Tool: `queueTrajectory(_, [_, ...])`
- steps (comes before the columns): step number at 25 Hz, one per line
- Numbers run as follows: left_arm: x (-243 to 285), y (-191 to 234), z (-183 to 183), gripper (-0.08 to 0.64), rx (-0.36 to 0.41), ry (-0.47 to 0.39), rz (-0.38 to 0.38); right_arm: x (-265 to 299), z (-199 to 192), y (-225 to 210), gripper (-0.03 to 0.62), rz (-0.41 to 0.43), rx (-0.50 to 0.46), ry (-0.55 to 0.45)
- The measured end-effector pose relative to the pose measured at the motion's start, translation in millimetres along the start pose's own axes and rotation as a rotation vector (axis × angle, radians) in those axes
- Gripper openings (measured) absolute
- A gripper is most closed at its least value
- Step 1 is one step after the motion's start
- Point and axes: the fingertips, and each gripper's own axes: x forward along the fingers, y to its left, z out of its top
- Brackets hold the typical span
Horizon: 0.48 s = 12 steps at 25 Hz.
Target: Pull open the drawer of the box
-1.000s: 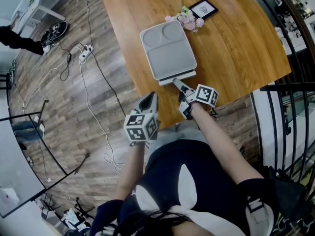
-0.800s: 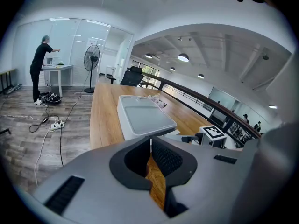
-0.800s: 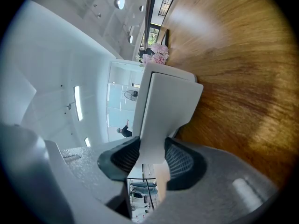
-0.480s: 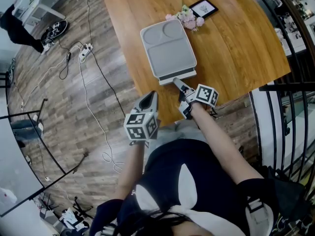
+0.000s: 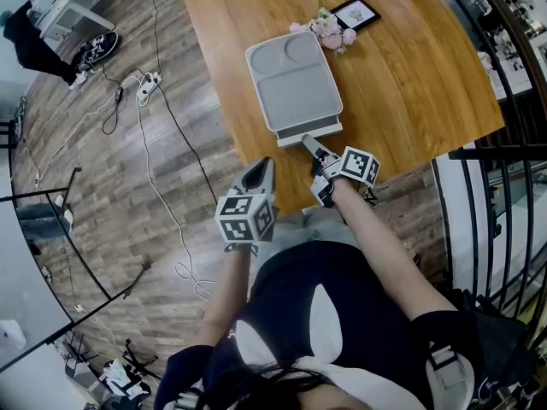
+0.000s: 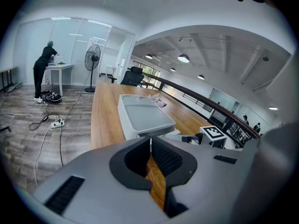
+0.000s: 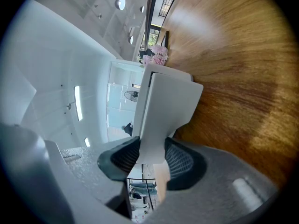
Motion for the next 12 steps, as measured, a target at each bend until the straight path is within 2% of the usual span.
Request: queueTrajectory(12, [-1.0, -0.2, -6.7, 0.026, -0.007, 0.0, -0.001, -3.2, -4.5, -2.5, 0.167, -0.001, 0.0, 0.004])
